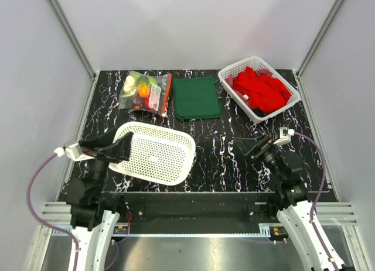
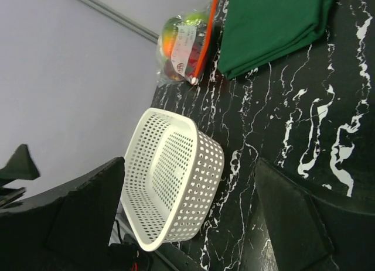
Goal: Open the zip-top bag and remove the fake food
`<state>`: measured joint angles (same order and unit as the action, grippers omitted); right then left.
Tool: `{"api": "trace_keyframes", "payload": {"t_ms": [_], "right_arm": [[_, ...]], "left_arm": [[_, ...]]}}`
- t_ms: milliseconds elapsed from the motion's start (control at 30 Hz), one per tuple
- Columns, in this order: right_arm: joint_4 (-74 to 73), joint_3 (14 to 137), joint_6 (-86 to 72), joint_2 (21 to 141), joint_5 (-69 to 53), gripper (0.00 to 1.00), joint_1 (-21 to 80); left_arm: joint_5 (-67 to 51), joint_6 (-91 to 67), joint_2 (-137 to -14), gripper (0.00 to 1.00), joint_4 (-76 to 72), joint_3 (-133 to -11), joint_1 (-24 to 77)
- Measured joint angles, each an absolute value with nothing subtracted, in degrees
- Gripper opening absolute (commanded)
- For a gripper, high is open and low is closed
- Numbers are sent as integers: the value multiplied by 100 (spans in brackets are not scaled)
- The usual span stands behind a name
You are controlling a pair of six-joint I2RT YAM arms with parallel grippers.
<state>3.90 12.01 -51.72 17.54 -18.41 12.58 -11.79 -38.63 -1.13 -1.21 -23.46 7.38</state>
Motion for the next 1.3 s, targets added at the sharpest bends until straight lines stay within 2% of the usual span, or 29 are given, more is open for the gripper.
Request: {"api": "trace_keyframes", "payload": {"t_ms": [167, 333, 433, 633, 900, 1067, 1233, 1300], "right_arm": [[34, 1907, -4766, 2683, -1653, 100, 1258], [34, 2934, -4617, 4515, -1723, 100, 1258], [126, 3854, -4598, 5979, -1929, 100, 1288], [242, 5898, -4560, 8455, -2108, 100, 1800], [423, 8943, -4661, 11397, -2331, 99, 2718], [307, 10224, -4753, 12774, -2530, 91, 2995], [143, 10932, -4890, 13701, -2829, 84, 3072], [104, 11107, -4941, 13979, -2932, 75, 3076]], "left_arm": [[-635, -3264, -64, 99, 932, -2998, 768], [-513, -3168, -40, 99, 1531, -3035, 794], [-484, -3168, -283, 99, 1868, -3146, 794], [-506, -2899, -1984, 99, 2383, -3780, 794], [-447, -2362, -2510, 99, 2751, -4141, 799], [-530, -1986, -3133, 98, 2729, -4742, 799], [-871, -1813, -3736, 95, 2733, -4950, 799], [-1061, -1774, -3964, 94, 2733, -4954, 799]]}}
